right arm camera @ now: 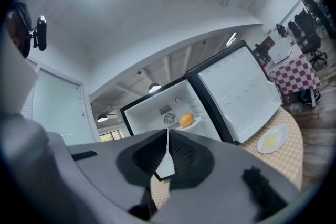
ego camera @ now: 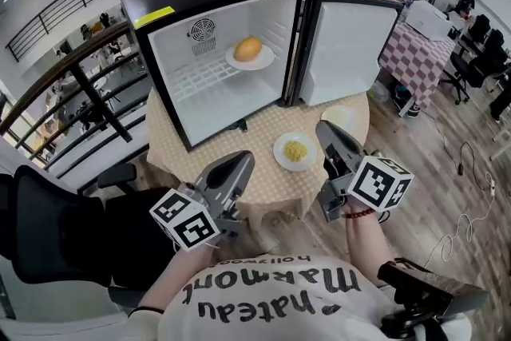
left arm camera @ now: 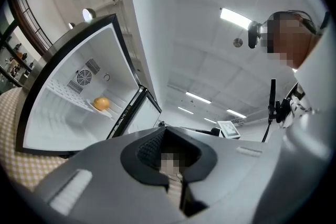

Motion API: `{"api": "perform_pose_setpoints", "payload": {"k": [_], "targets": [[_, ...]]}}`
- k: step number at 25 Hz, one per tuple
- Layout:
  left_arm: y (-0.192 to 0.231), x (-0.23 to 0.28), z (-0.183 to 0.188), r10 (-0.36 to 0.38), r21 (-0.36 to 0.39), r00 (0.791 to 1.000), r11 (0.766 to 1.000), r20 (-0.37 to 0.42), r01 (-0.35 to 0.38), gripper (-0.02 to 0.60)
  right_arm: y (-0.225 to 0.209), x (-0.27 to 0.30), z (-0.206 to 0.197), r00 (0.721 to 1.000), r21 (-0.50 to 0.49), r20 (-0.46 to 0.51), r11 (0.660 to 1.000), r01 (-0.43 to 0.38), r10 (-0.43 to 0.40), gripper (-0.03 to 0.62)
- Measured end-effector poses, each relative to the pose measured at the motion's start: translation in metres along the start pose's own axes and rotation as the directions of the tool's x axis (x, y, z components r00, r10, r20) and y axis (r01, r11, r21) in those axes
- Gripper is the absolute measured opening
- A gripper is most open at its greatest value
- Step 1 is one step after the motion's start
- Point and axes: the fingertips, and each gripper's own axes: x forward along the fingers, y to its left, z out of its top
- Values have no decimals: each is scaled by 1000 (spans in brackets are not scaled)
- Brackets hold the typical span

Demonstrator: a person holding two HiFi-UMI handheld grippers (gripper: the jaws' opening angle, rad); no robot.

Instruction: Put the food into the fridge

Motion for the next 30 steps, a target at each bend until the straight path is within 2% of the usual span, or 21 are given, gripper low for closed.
{"api": "perform_pose_setpoints", "payload": {"k": [4,10,19,25,30], "targets": [[-22,-28,-1,-42,20,999,999,-22,42,3,27,-24,-24,999,-25,-12,999,30,-30,24],[-54,-95,-6,-90,53,994,994,-69,94,3,74,-64,-52,995,-34,24,995,93,-93,21],[-79,-187,-12,-87,35,994,995,-63,89,4,139,-112,-101,989,-28,19,988,150,-149,17],[-100,-218,-16,-101,18,993,995,-63,103,5,170,-133,-119,988,-36,7,987,154,-154,17],[-107,-223,-21,-110,16,992,994,-57,112,4,173,-142,-126,988,-36,3,987,154,-154,17]]}}
